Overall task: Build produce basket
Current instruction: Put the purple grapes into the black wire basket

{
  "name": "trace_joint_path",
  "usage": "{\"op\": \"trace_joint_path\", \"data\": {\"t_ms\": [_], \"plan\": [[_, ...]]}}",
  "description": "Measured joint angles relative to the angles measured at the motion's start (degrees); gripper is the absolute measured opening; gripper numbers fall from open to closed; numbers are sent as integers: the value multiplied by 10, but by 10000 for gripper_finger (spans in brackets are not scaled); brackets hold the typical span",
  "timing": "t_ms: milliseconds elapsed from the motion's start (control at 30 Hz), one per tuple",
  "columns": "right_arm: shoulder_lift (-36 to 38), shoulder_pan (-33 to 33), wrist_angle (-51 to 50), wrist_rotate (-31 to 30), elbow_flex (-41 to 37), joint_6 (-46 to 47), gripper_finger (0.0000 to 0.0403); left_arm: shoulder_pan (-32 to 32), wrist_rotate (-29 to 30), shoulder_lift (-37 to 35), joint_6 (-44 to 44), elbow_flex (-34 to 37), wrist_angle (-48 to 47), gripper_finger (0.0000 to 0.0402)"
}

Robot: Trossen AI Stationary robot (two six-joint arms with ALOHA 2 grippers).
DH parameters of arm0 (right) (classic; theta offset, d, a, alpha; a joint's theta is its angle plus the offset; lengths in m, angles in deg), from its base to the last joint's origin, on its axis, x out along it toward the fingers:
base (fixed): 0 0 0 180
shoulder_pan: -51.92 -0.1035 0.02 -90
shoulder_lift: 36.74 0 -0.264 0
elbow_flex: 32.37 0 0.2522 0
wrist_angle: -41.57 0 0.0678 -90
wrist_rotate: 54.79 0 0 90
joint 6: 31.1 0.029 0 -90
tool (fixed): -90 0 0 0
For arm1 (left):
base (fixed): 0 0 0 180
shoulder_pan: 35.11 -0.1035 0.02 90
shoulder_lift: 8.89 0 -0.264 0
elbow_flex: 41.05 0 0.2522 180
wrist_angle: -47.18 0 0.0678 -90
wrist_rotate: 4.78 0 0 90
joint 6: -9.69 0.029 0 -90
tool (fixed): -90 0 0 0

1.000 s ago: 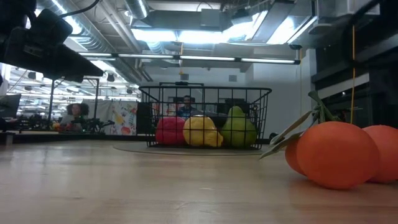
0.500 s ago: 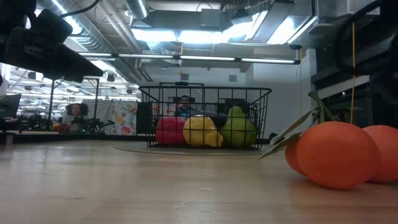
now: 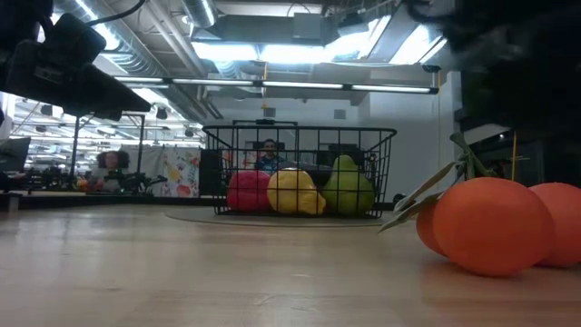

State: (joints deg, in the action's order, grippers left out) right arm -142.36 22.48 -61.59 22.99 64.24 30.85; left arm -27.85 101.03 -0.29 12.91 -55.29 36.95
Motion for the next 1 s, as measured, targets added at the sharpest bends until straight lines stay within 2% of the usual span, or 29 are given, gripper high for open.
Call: {"op": "trace_joint_path", "data": {"t_ms": [167,500,600,767,1000], "plan": [[3,42,12,-153,58,-73,47,0,0,0,1,0,0,4],[3,127,37,-330,138,-194,42,0,0,0,3,0,-1,4],[3,164,81,-346,151,-263,39,0,0,0,3,0,-1,4],[3,228,195,-338,160,-402,38,0,0,0,3,0,-1,4],[3,314,286,-261,160,-525,37,0,0,0,3,0,-1,4]]}}
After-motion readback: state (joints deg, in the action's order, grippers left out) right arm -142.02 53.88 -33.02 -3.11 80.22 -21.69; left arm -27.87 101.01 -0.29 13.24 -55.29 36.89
